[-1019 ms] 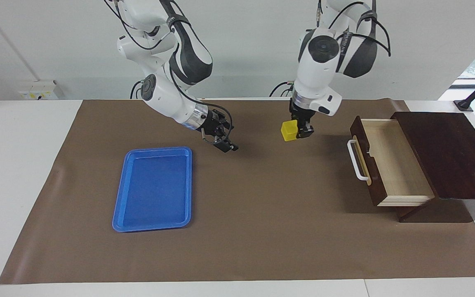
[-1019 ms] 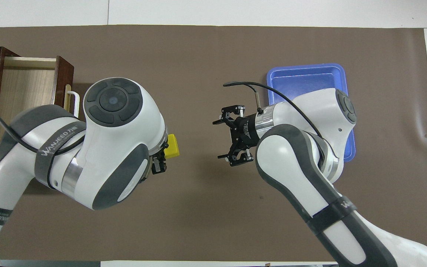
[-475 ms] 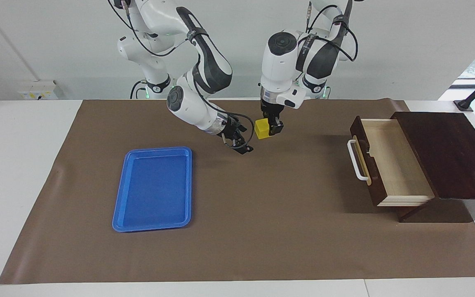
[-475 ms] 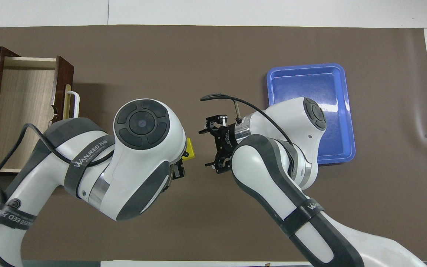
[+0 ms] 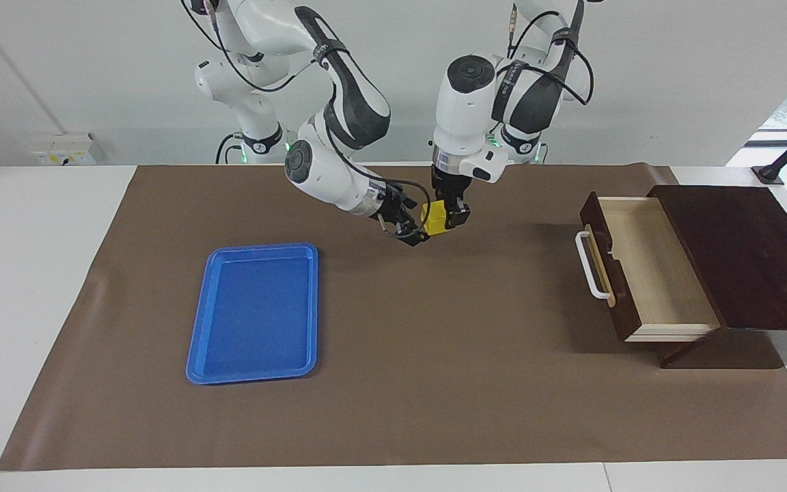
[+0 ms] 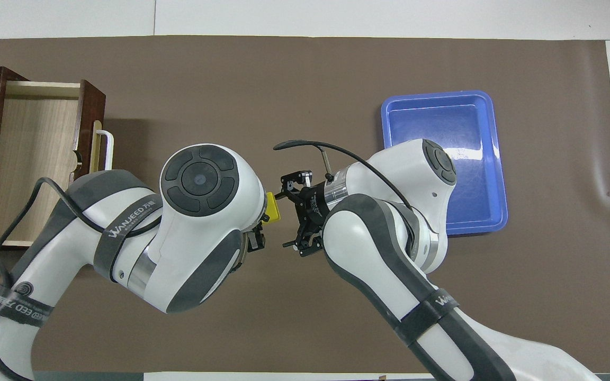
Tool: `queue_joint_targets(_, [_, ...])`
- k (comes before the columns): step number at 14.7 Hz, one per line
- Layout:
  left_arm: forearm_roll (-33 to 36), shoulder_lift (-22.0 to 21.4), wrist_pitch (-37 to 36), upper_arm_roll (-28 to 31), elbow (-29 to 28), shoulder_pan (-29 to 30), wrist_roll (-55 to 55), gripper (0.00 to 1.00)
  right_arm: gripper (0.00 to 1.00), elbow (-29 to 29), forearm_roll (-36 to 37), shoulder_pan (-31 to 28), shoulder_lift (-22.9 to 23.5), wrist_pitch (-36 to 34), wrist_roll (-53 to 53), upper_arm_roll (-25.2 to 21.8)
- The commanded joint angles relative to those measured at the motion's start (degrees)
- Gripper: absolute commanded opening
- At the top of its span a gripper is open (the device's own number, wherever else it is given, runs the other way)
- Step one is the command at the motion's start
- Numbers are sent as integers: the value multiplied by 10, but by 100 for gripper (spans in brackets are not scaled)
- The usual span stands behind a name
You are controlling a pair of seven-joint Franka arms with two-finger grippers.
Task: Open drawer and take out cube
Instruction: 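Close the right gripper on the cube held by the left gripper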
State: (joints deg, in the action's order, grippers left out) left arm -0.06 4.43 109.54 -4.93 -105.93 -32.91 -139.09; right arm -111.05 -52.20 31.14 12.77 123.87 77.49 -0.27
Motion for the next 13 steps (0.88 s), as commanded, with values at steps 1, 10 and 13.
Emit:
queue_joint_targets(1, [-11,-12,14,6,-19,-8,2,0,100,4,-15,1,-2,-5,-11,-1])
queue_joint_targets(10, [-10,-19,15,6,-30,-7,4,0,100,38,-19,2,4,0,18,0])
queue_joint_targets(13, [-11,-19,16,6,-30,-7,4,0,100,40,-17,14,8,4,21,-1])
